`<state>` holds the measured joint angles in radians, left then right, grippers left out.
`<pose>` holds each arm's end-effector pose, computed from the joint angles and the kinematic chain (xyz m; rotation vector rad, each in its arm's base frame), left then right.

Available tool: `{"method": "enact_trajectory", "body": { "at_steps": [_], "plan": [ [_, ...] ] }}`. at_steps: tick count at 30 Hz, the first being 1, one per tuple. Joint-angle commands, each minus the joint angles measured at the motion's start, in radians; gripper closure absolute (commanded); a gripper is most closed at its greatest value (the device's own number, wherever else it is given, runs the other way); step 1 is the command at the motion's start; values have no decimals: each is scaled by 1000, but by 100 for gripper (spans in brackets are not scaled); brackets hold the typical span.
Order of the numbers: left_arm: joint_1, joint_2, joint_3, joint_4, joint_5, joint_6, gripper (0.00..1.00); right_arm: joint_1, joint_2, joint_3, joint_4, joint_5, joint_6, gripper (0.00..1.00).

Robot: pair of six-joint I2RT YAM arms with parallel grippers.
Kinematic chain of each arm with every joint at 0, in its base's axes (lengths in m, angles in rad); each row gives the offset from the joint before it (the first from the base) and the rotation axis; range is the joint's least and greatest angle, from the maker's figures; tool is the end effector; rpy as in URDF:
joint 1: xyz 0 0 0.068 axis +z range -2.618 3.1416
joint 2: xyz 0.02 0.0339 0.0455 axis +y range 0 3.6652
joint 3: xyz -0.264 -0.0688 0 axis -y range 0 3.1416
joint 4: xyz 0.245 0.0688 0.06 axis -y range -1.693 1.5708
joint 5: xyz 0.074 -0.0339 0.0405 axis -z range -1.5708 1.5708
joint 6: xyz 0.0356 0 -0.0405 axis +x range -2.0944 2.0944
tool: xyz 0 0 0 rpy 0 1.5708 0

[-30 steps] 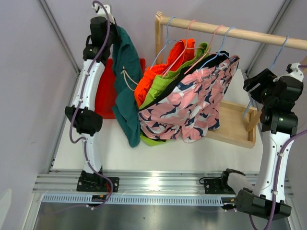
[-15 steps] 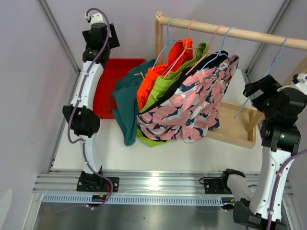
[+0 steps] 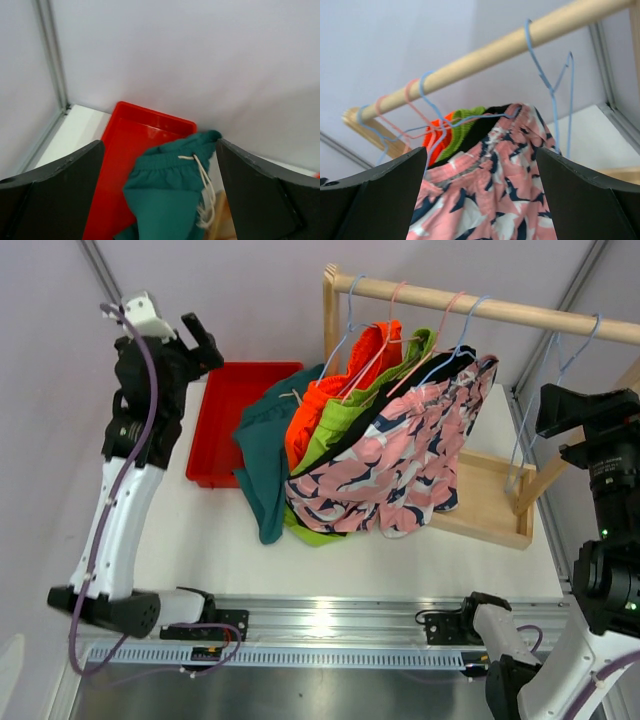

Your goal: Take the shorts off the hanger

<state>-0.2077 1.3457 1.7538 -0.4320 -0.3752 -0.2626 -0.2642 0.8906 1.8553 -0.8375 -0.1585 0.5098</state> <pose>0.2661 -0.0428 0.5206 -0.3333 1.5582 -0.0672 0.0521 -0.0083 0.5681 0.4252 1.3892 0.3154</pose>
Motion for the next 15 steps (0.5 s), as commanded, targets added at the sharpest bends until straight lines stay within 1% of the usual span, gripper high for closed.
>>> {"method": "enact_trajectory", "body": {
  "at_steps": [1,2,4,5,7,8,10,12,14,15],
  "plan": [
    [-30,-91,-161,44,87,-17,1,-4,21,59,-35,-62,45,1],
    [-32,-144,-189,45,100,-21,1,-4,21,58,-17,-102,74,1],
    [-41,-195,-290,53,133,-23,1,-7,37,50,29,-157,105,1],
    [-44,-221,-313,58,142,-21,1,-7,44,42,52,-232,137,1],
    [-55,-289,-431,62,148,-12,1,-9,63,-8,158,-309,171,3],
    [-58,-310,-453,62,148,-9,1,-7,73,-16,207,-355,183,4],
    [-58,-364,-519,65,148,-4,1,-7,93,-15,232,-381,190,5],
    [-59,-404,-598,67,150,5,1,-6,129,2,244,-397,187,10],
    [-59,-424,-632,75,153,10,1,3,166,7,255,-418,188,15],
    [-59,-433,-672,84,156,10,1,26,179,2,259,-421,188,15]
  ]
}}
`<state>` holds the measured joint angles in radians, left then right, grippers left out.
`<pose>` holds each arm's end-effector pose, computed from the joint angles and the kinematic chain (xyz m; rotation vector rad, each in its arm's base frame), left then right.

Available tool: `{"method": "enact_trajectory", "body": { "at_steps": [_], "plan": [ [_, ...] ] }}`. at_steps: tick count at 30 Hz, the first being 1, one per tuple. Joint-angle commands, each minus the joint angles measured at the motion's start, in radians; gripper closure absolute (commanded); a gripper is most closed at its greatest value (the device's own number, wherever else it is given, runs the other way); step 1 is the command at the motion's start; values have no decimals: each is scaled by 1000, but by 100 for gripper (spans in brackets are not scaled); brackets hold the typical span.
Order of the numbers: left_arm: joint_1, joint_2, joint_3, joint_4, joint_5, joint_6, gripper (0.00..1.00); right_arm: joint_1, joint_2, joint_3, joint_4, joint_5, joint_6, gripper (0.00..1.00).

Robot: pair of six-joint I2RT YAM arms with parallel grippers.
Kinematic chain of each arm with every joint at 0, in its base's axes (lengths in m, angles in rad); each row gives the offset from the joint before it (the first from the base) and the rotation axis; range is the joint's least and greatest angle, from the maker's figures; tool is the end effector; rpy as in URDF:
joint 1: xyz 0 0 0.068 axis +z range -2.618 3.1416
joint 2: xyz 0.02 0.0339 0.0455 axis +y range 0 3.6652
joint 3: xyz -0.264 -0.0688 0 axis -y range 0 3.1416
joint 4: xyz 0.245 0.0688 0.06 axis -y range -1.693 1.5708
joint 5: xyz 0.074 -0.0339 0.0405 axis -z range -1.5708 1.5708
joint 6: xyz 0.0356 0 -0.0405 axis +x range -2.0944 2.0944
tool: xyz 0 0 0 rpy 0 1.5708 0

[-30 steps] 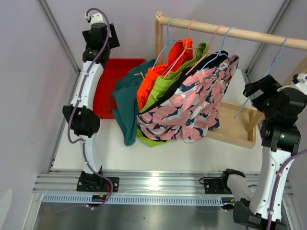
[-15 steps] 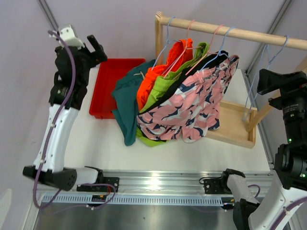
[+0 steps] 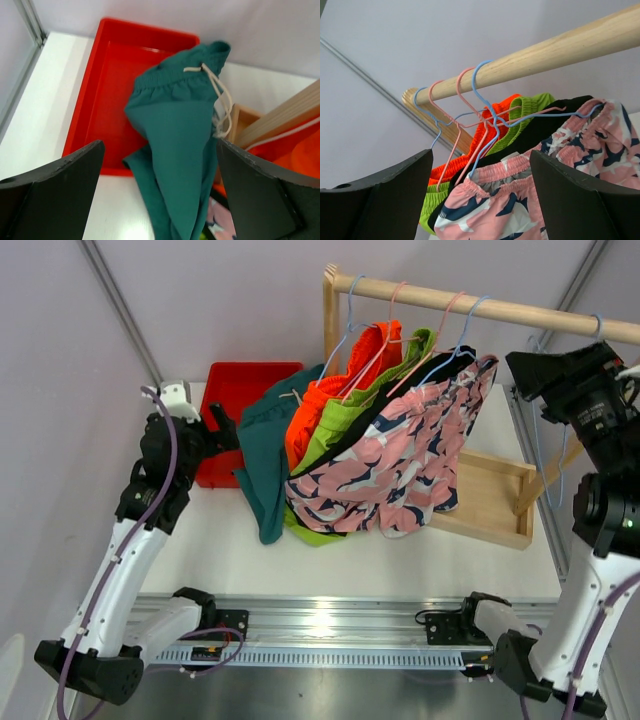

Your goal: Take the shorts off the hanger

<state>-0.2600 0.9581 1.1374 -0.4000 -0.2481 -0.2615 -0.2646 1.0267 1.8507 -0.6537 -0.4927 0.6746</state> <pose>0.1998 -0.0441 0.4085 -0.1788 1.7782 -0.1528 0.1102 -0.0124 0.5778 0.2601 1.4327 0.6806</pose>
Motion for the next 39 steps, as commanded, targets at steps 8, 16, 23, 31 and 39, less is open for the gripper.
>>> {"method": "enact_trajectory", "body": {
  "at_steps": [8,16,23,31,39],
  "plan": [
    [-7,-61,-133,90,50,7,1,378,156,-50,-11,207,-121,21],
    [-5,-58,-151,98,67,2,1,455,183,-151,66,284,-121,24],
    [-7,-62,-160,95,64,1,1,472,196,-209,140,309,-107,31],
    [-7,-65,-166,90,63,1,1,498,219,-226,209,339,-87,41],
    [-7,-67,-169,86,63,1,1,518,220,-220,261,373,-73,65]
  ]
}}
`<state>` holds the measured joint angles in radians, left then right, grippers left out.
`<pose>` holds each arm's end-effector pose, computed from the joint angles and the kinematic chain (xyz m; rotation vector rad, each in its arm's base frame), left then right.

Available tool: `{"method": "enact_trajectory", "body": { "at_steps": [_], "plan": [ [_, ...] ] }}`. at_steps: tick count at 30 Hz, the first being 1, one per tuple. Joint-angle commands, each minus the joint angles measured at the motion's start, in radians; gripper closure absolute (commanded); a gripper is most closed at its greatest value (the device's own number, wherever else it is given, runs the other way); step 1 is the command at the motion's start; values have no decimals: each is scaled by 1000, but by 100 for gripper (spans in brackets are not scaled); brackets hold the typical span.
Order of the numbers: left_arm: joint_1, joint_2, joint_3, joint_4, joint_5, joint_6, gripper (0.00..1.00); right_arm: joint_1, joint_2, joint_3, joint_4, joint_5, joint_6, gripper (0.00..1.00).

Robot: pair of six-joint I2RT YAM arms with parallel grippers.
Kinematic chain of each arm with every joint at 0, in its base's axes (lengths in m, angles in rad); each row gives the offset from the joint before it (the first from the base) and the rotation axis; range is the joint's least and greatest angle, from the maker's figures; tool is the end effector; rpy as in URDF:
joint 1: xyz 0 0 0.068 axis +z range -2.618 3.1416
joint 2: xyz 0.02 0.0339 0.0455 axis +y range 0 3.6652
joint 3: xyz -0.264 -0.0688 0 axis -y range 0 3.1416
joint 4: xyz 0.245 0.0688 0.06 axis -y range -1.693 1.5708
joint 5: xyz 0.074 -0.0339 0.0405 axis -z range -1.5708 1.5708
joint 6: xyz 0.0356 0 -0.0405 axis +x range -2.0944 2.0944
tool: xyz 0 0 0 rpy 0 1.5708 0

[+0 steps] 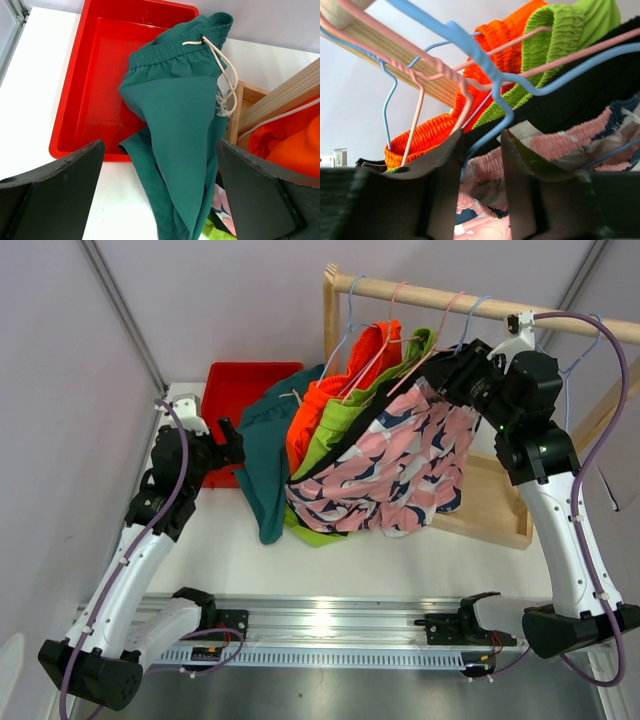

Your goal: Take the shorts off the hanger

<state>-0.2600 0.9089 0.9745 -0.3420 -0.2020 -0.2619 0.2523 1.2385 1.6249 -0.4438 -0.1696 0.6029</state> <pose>0.1980 -0.0453 0.3680 -0.1427 1.8396 -0.1786 0.2378 0.0675 0.5047 0.1604 1.6794 0.7885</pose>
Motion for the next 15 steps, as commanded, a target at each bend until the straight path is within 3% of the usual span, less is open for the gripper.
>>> {"method": "enact_trajectory", "body": {
  "at_steps": [1,2,5,7,10,15],
  "plan": [
    [-7,-19,-7,28,15,1,1,1,12,10,48,50,1,71],
    [-7,-18,-5,28,13,1,1,2,10,12,45,51,1,82],
    [-7,-19,-7,26,15,3,1,4,-2,1,40,62,-2,96],
    [-7,-21,-5,26,27,6,1,4,-11,1,22,71,-12,100],
    [-22,-27,6,26,38,30,1,4,-33,12,-7,90,-25,100],
    [-229,-27,128,-11,-79,104,1,4,-123,50,-62,159,-54,100]
  ]
}}
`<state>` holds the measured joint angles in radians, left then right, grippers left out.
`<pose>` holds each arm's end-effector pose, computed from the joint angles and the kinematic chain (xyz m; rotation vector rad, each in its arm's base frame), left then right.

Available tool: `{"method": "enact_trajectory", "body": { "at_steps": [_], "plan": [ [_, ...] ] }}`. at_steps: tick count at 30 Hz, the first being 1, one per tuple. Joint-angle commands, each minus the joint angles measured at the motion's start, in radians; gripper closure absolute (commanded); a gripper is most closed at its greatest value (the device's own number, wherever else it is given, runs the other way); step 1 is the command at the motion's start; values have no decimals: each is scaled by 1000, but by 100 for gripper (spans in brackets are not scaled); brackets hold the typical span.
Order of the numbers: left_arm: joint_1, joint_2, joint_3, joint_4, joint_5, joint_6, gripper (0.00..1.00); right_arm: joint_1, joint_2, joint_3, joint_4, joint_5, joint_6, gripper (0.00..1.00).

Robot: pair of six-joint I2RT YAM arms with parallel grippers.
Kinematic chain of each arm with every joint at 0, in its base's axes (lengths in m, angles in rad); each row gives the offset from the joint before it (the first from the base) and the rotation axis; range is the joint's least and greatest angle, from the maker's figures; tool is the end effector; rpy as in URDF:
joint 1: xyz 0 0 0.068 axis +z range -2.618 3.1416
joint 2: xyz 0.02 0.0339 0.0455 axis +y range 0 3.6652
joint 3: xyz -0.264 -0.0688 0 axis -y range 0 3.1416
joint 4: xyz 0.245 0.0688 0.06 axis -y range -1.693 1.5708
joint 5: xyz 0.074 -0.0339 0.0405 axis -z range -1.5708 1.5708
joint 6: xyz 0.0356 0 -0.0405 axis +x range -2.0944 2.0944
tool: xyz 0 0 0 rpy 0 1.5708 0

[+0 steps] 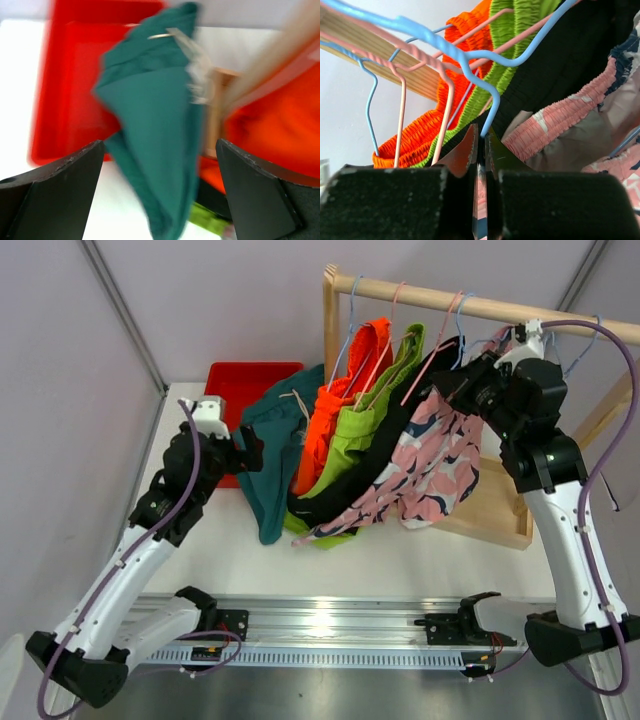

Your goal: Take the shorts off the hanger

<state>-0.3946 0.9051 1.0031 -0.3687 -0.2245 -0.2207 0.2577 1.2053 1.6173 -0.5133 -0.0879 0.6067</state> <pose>0.1874 -0.0694 0.3757 0.0027 1.8404 -0.2252 0.2265 0.0629 0.5021 0.2316 1.7081 0.7206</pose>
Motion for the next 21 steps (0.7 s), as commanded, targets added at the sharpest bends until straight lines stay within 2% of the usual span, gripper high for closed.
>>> {"method": "enact_trajectory", "body": {
  "at_steps": [1,8,11,14,18,21],
  "plan": [
    [-124,-18,117,-7,-61,66,1,-2,-101,65,-14,86,-65,100],
    [-305,77,412,-133,-10,90,1,-3,-161,138,-106,162,-116,100],
    [-383,112,526,-142,94,107,1,-3,-176,151,-114,145,-105,100],
    [-466,158,555,-93,272,119,1,-2,-181,167,-97,111,-79,100],
    [-625,238,526,57,271,123,1,-3,-171,184,-62,25,-29,100],
    [-662,273,462,158,313,81,1,-2,-167,205,-57,-7,-13,100]
  ]
}}
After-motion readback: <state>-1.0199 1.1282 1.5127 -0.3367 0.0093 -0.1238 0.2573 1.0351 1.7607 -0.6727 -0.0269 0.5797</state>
